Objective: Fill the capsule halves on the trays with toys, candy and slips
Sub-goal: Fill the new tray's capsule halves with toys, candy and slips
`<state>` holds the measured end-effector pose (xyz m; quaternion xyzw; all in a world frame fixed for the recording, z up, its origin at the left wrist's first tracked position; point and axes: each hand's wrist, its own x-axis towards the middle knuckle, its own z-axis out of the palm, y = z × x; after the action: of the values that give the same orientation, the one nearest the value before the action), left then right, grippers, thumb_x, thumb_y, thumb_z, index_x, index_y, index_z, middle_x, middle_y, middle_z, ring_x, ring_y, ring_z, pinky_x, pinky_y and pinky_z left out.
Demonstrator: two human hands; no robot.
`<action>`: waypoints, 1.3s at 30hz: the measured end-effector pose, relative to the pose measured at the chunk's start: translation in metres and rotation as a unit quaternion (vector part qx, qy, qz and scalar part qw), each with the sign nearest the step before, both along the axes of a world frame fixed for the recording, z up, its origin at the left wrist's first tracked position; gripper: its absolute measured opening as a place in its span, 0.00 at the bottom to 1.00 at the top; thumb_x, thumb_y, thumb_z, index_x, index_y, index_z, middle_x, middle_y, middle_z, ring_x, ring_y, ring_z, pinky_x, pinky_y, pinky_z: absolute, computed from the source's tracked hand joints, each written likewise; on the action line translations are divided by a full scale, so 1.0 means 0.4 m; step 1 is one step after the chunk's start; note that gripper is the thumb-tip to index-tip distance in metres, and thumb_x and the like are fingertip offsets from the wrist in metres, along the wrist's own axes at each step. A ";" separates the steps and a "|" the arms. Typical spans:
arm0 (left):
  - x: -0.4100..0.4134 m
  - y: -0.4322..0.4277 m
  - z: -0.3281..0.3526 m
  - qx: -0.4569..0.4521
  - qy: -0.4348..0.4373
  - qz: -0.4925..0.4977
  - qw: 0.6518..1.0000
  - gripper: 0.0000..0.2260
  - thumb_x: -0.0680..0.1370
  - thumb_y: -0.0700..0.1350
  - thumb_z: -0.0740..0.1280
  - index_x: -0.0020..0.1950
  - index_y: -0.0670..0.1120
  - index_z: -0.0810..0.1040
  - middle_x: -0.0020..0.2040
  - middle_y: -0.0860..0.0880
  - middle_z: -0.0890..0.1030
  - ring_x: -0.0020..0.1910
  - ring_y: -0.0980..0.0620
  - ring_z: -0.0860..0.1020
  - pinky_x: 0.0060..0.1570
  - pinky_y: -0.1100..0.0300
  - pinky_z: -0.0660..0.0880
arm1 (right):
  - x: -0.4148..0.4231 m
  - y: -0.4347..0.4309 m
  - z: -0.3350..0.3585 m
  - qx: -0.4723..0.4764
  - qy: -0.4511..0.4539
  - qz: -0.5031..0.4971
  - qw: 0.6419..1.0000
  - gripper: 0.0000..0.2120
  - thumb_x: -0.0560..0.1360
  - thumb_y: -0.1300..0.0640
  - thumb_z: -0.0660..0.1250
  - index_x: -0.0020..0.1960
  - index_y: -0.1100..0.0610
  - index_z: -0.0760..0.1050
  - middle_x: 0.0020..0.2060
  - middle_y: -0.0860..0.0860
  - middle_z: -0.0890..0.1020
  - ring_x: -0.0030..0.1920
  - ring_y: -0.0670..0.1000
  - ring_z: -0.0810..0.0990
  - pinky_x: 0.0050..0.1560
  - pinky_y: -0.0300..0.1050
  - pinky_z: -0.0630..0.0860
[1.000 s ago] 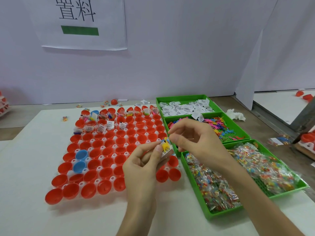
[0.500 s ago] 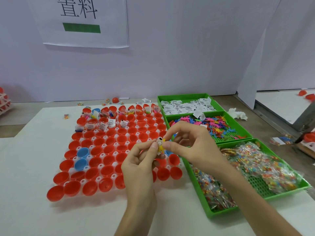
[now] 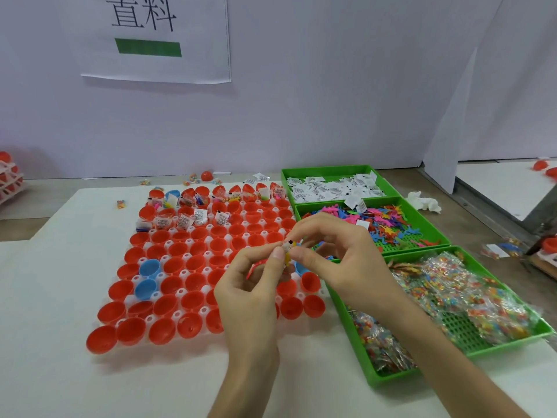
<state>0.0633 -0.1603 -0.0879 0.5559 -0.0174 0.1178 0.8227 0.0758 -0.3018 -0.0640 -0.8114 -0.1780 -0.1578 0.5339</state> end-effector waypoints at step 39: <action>-0.016 0.004 0.021 -0.059 -0.031 0.150 0.986 0.07 0.79 0.35 0.69 0.49 0.47 0.77 0.37 0.45 0.81 0.33 0.50 0.82 0.37 0.64 0.79 | 0.384 0.154 0.064 -0.324 0.012 -0.051 0.945 0.04 0.72 0.55 0.76 0.47 0.52 0.86 0.40 0.47 0.86 0.39 0.40 0.81 0.44 0.34 0.78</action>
<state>0.0568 -0.1589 -0.0795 0.4988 0.0476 0.2582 0.8260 0.2293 -0.2403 -0.0385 -0.9505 -0.1713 -0.1086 0.2354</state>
